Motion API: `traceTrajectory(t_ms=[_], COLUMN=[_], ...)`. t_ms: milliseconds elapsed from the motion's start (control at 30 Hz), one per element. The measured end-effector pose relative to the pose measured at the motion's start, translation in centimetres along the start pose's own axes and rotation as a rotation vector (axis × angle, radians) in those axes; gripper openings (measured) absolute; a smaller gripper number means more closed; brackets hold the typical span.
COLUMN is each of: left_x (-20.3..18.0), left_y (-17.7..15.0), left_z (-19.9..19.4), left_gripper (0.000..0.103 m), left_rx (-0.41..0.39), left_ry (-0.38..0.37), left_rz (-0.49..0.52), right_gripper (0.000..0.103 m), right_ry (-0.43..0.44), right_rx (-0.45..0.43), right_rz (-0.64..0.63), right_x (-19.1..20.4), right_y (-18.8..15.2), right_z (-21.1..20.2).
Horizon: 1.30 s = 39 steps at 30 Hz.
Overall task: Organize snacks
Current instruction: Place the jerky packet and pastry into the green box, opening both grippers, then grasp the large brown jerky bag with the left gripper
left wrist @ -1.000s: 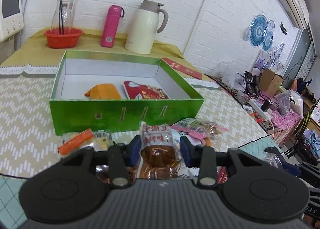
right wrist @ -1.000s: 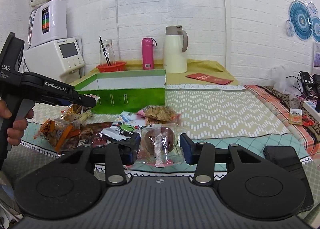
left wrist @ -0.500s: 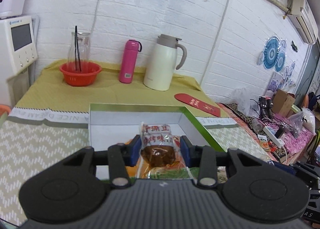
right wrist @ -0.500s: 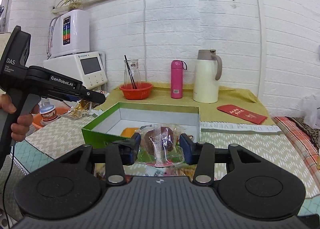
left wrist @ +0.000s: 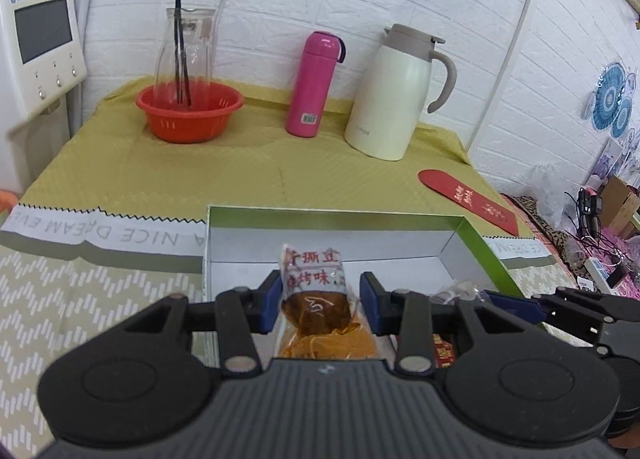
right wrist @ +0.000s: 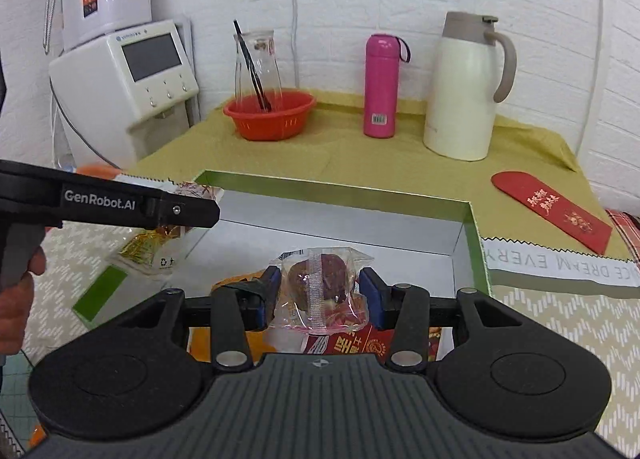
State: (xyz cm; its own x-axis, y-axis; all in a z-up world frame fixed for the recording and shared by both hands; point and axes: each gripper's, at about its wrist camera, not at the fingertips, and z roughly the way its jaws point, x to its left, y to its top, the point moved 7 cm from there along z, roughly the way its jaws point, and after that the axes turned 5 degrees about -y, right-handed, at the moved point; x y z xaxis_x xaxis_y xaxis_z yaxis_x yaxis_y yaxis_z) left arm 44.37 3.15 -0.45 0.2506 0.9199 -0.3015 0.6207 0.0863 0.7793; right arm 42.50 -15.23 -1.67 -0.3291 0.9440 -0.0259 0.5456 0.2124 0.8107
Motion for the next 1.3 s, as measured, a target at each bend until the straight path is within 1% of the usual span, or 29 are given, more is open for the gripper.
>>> traceTrajectory(t_ms=[67, 167, 200, 233, 267, 300, 333, 367, 400, 467, 567, 700, 833, 933, 1033, 1100, 1167, 1300], left_x=[0.5, 1.1, 1.1, 1.0, 0.9, 0.8, 0.9, 0.9, 0.8, 0.4, -0.1, -0.8, -1.7, -2.6, -3.7, -4.3, -4.8, -5.4], left_y=[0.2, 0.5, 0.6, 0.7, 0.9, 1.1, 1.2, 1.6, 1.8, 2.1, 2.0, 1.2, 0.2, -0.8, -2.5, -3.8, -5.2, -8.8], left_z=[0.9, 1.8, 2.1, 2.1, 2.0, 1.7, 1.2, 0.5, 0.0, -0.7, -1.3, -2.5, -4.4, -6.1, -8.6, -10.2, -11.8, -14.4], left_gripper=[0.039, 0.040, 0.042, 0.039, 0.047, 0.081, 0.092, 0.096, 0.102, 0.102, 0.102, 0.102, 0.102, 0.102, 0.103, 0.103, 0.103, 0.103], left_rx=[0.007, 0.009, 0.007, 0.000, -0.018, -0.041, -0.078, -0.127, -0.155, -0.173, -0.167, -0.158, -0.155, -0.150, -0.151, -0.151, -0.140, -0.119], left_ry=[0.000, 0.008, -0.003, -0.017, -0.023, -0.029, -0.030, -0.028, -0.030, -0.047, -0.023, 0.014, 0.019, 0.010, -0.018, -0.014, -0.010, -0.044], left_rz=[-0.002, -0.004, 0.001, 0.003, 0.004, -0.001, -0.012, -0.023, -0.023, -0.021, -0.018, 0.017, 0.038, 0.026, 0.022, 0.024, 0.027, 0.019], right_gripper=[0.075, 0.077, 0.079, 0.085, 0.090, 0.095, 0.103, 0.103, 0.103, 0.103, 0.103, 0.103, 0.103, 0.103, 0.103, 0.103, 0.103, 0.103], right_ry=[-0.016, -0.036, -0.033, -0.022, -0.016, -0.021, -0.031, -0.038, -0.039, -0.043, -0.063, -0.060, -0.048, -0.031, -0.024, -0.026, -0.020, 0.015], right_rx=[0.021, 0.040, 0.042, 0.048, 0.057, 0.064, 0.064, 0.060, 0.047, 0.025, 0.015, 0.003, -0.024, -0.059, -0.085, -0.103, -0.114, -0.165], right_rz=[-0.015, -0.004, -0.001, -0.002, -0.001, 0.002, 0.000, -0.009, -0.019, -0.043, -0.054, -0.065, -0.088, -0.083, -0.081, -0.075, -0.065, -0.049], right_x=[0.3, 0.4, 0.4, 0.5, 0.5, 0.4, 0.2, 0.1, -0.1, -0.2, -0.6, -0.6, -0.5, -0.4, -0.4, -0.4, -0.6, -0.4], right_y=[0.2, 0.6, 0.8, 0.9, 0.9, 1.0, 0.9, 0.9, 0.9, 1.0, 0.7, 0.5, 0.4, 0.1, -0.8, -1.8, -3.2, -6.1], right_z=[1.6, 3.6, 4.2, 4.6, 5.0, 5.2, 5.1, 4.9, 4.7, 4.1, 3.2, 1.5, -1.2, -4.2, -7.3, -9.4, -11.6, -15.9])
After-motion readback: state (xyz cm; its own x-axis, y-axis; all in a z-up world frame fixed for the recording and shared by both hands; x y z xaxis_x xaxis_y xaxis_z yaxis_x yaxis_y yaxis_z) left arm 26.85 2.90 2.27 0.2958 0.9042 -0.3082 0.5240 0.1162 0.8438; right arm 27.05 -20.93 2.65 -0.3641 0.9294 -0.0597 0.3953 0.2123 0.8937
